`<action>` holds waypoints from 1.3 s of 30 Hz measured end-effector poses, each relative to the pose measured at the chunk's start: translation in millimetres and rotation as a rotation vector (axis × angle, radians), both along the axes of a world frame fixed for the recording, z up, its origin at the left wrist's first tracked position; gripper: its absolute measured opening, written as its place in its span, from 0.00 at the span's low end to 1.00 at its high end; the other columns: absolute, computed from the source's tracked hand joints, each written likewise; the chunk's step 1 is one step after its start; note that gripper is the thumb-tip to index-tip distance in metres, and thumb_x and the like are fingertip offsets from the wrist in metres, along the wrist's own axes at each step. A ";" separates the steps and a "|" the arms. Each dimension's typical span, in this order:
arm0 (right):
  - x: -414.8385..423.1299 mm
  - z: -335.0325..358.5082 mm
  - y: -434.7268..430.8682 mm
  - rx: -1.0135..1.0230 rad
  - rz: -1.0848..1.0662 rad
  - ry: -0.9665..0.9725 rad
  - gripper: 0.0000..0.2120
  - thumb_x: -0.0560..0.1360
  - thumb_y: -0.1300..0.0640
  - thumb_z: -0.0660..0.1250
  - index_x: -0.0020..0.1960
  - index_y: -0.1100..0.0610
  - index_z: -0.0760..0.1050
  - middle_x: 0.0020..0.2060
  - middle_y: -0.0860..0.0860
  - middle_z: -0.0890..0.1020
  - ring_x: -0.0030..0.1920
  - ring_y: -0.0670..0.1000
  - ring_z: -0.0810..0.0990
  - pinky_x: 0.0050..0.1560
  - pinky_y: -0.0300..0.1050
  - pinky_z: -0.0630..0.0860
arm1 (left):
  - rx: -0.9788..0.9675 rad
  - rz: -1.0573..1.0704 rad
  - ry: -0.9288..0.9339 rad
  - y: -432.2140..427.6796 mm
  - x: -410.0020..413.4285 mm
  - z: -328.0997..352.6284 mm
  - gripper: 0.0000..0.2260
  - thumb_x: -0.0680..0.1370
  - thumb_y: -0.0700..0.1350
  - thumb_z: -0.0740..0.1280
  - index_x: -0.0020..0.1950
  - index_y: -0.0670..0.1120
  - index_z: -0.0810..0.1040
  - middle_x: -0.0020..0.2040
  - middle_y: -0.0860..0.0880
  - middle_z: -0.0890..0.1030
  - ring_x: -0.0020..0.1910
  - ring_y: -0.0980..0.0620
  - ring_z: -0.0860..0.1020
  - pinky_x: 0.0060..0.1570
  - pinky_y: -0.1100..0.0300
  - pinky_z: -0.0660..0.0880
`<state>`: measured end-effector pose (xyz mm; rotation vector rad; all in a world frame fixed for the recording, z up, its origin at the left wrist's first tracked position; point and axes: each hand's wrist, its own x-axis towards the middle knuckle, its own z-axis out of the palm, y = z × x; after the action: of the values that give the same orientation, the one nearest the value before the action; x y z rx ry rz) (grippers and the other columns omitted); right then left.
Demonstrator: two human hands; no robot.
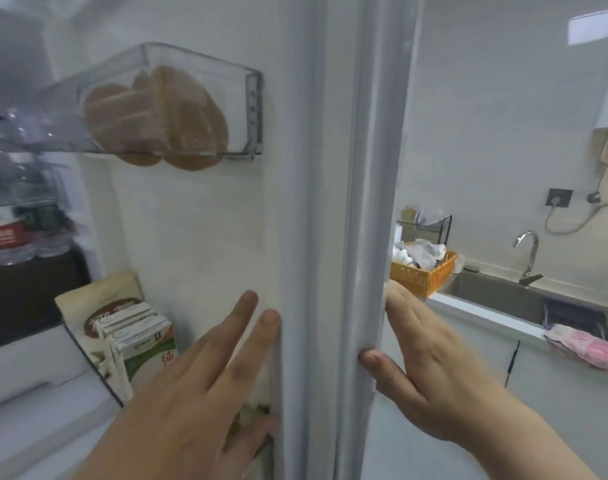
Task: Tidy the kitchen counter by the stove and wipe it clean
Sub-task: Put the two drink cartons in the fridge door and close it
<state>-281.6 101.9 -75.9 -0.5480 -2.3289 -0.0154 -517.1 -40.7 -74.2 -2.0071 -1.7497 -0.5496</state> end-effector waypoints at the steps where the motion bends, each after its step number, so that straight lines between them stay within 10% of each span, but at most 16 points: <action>1: 1.2 0.8 4.1 -0.003 0.012 -0.011 0.30 0.80 0.38 0.52 0.77 0.51 0.57 0.71 0.41 0.66 0.70 0.41 0.67 0.66 0.35 0.65 | -0.009 0.024 -0.031 -0.6 9.6 -0.5 0.42 0.71 0.65 0.61 0.80 0.49 0.52 0.79 0.52 0.58 0.69 0.54 0.66 0.52 0.54 0.76; 6: 2.8 -0.5 16.4 -0.018 0.123 -0.022 0.30 0.79 0.38 0.56 0.76 0.49 0.55 0.69 0.38 0.64 0.67 0.41 0.67 0.63 0.21 0.55 | -0.073 0.193 -0.106 -12.3 49.5 0.9 0.44 0.70 0.67 0.56 0.80 0.48 0.45 0.79 0.51 0.54 0.67 0.53 0.73 0.56 0.64 0.71; 11: 3.8 -1.9 16.8 -0.063 0.218 -0.045 0.34 0.77 0.36 0.56 0.77 0.42 0.43 0.72 0.37 0.60 0.67 0.41 0.68 0.60 0.31 0.63 | -0.104 0.462 -0.290 -23.3 89.7 0.0 0.46 0.76 0.67 0.57 0.60 0.65 0.14 0.60 0.70 0.21 0.69 0.67 0.38 0.70 0.66 0.47; 23: -13.3 13.0 -24.4 -0.058 0.452 -0.287 0.43 0.76 0.32 0.55 0.67 0.34 0.19 0.78 0.38 0.39 0.72 0.49 0.66 0.59 0.43 0.70 | 0.013 0.779 -0.269 -80.0 126.4 9.9 0.41 0.78 0.65 0.56 0.68 0.64 0.21 0.70 0.65 0.23 0.76 0.62 0.41 0.74 0.58 0.51; 32: -72.0 30.9 -72.4 0.085 0.673 -0.309 0.37 0.80 0.37 0.56 0.71 0.31 0.28 0.79 0.42 0.42 0.69 0.54 0.70 0.62 0.50 0.71 | 0.248 0.838 -0.574 -126.8 105.7 33.9 0.41 0.76 0.64 0.63 0.74 0.65 0.33 0.78 0.64 0.43 0.77 0.58 0.55 0.74 0.49 0.62; 39: -132.3 39.9 -93.6 0.172 0.750 -0.262 0.35 0.81 0.41 0.55 0.75 0.35 0.31 0.79 0.43 0.44 0.76 0.50 0.58 0.68 0.48 0.68 | 0.306 1.002 -0.559 -164.1 58.4 37.2 0.42 0.77 0.60 0.63 0.77 0.60 0.34 0.78 0.62 0.41 0.77 0.57 0.52 0.74 0.53 0.59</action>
<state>-414.0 8.3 -36.1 0.4545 -2.6154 0.0678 -458.7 -204.8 -37.0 -0.6104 -2.4783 -0.9634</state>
